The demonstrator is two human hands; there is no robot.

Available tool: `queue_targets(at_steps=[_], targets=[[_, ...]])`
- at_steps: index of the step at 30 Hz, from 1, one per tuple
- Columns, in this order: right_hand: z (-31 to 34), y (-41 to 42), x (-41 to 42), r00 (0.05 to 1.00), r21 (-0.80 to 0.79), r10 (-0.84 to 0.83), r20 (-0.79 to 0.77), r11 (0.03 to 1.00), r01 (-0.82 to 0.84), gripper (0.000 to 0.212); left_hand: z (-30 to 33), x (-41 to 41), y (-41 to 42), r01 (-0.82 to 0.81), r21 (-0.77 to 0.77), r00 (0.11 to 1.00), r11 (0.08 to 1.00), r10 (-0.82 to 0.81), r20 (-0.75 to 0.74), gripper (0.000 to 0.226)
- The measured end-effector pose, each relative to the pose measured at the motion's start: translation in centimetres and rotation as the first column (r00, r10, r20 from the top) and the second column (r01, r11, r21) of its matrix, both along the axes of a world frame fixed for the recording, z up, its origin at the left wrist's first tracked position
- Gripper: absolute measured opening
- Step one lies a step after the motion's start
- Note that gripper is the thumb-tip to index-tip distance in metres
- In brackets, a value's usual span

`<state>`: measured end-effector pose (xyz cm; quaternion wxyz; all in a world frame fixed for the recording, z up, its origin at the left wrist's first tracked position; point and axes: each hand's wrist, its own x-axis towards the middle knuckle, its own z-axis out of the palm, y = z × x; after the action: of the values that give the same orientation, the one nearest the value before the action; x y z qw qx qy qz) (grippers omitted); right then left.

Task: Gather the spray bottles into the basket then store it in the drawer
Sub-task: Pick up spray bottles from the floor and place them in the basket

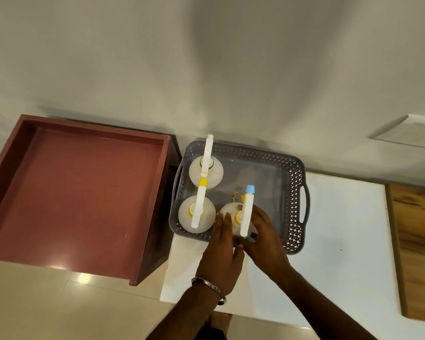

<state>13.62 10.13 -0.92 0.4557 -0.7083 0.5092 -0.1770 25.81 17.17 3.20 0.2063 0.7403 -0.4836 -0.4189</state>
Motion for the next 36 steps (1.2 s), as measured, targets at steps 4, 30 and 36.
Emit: queue_targets(at_steps=[4,30,36], targets=[[0.4,0.3,0.2,1.000,0.025,-0.030,0.001,0.999,0.030,0.073,0.0,-0.2,0.3,-0.013,0.009,1.000,1.000,0.013,0.007,0.077],[5.7,7.8,-1.6,0.979,-0.172,-0.021,-0.204,0.985,-0.015,0.071,1.3,0.8,9.0,-0.130,-0.112,0.991,0.985,0.128,-0.032,0.071],[7.7,15.4,-2.0,0.973,-0.177,0.025,-0.230,0.982,-0.067,0.065,0.0,2.2,19.6,-0.200,-0.146,0.979,0.969,0.202,-0.003,0.072]])
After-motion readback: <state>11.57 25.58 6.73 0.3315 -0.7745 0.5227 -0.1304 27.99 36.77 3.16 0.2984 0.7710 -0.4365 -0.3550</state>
